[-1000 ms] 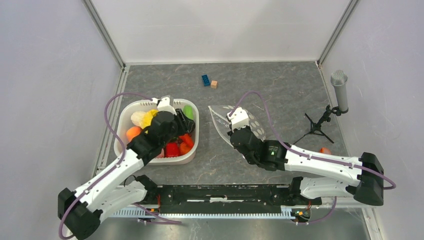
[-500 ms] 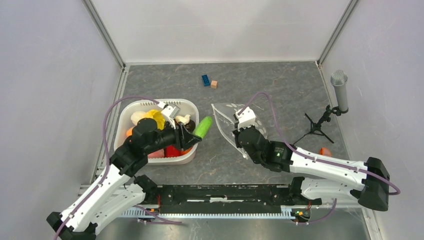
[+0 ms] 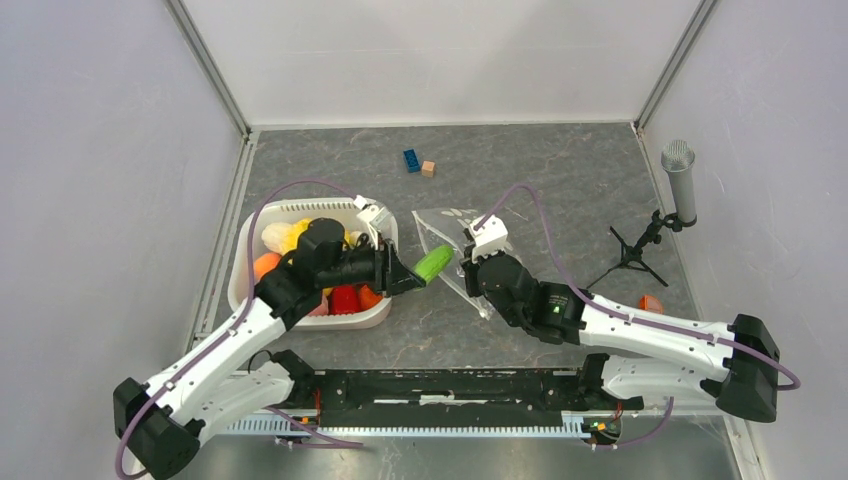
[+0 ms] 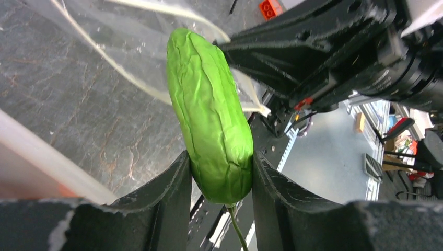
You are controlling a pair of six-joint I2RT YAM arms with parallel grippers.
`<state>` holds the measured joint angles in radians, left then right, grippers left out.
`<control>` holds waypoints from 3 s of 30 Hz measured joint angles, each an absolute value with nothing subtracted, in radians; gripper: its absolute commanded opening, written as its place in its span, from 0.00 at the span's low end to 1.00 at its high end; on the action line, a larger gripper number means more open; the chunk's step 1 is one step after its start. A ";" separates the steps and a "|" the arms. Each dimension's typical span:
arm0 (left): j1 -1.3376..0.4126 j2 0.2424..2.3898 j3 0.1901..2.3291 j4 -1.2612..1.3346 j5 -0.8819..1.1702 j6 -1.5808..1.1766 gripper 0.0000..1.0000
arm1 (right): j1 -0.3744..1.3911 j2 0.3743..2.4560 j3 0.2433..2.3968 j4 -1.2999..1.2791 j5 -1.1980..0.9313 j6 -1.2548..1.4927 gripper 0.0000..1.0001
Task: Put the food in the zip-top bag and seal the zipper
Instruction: Place the fake vegetable in the zipper food storage bag, then pick up the fake vegetable from the bin.
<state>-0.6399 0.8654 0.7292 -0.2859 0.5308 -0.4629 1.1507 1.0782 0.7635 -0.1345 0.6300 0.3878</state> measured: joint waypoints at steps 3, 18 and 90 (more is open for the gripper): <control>-0.649 0.897 0.729 -0.218 0.521 -0.493 0.09 | 1.151 1.078 0.764 -0.133 0.609 0.387 0.00; -0.675 1.103 0.824 -0.254 0.334 -0.538 0.13 | 1.150 0.985 0.695 -0.014 0.465 0.334 0.00; -0.640 1.382 0.843 -0.295 -0.516 -0.105 0.52 | 1.105 0.880 0.580 -0.006 0.602 0.465 0.01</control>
<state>-0.6399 1.3819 0.8429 -0.2955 -0.5156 -0.1047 1.1049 0.8799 0.5804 -0.0055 0.6018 0.4648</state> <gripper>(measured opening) 0.533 0.011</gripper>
